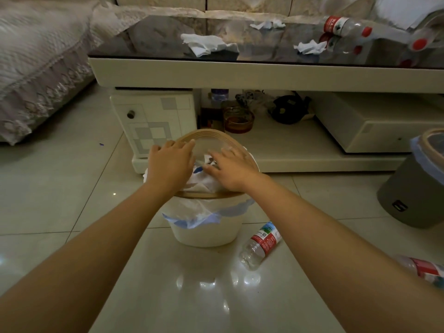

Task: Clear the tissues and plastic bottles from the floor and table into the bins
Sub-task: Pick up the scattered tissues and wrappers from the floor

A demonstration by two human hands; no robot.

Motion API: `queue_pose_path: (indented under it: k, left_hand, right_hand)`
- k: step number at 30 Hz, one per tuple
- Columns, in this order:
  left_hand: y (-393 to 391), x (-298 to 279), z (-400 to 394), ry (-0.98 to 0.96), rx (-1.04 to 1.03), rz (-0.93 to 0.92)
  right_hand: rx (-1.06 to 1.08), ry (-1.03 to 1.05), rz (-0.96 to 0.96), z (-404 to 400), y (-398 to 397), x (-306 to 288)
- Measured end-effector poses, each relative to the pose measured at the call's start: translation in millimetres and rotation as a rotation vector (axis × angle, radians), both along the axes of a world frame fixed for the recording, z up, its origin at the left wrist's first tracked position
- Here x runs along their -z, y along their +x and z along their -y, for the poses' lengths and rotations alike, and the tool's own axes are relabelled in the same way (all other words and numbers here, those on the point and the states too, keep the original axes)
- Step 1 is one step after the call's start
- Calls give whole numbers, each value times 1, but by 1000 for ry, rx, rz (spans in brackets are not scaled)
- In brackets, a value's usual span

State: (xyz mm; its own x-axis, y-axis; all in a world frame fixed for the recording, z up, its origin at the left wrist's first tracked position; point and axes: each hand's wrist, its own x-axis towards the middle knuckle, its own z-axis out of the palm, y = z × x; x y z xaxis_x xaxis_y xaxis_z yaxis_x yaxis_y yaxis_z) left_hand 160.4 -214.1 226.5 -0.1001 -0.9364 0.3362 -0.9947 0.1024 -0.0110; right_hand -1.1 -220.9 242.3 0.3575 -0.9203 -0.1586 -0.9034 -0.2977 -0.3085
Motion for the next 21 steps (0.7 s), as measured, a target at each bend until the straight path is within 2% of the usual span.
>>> queue_pose_path:
  k: [3, 6, 8, 10, 13, 15, 18, 21]
  left_hand:
    - [-7, 8, -3, 189, 40, -70]
    - [-12, 17, -2, 456, 47, 35]
    - [-14, 16, 3, 518, 9, 31]
    - [-18, 12, 5, 458, 2, 29]
    - [-25, 4, 4, 206, 19, -34]
    - [-34, -1, 2, 73, 51, -81]
    - [-54, -1, 1, -48, 138, -183]
    - [-82, 7, -2, -78, 277, -224]
  right_hand:
    - [-41, 48, -124, -6, 0, 10]
    - [-93, 231, -307, -7, 4, 17]
    - [-86, 252, -306, -5, 5, 17]
    - [-66, 110, -217, -5, 0, 16]
    - [-29, -192, -63, -11, -12, 11]
    - [-3, -273, 20, -19, -24, 9]
    - [36, -415, 10, -31, -47, 11]
    - [81, -490, 7, -48, -77, 19]
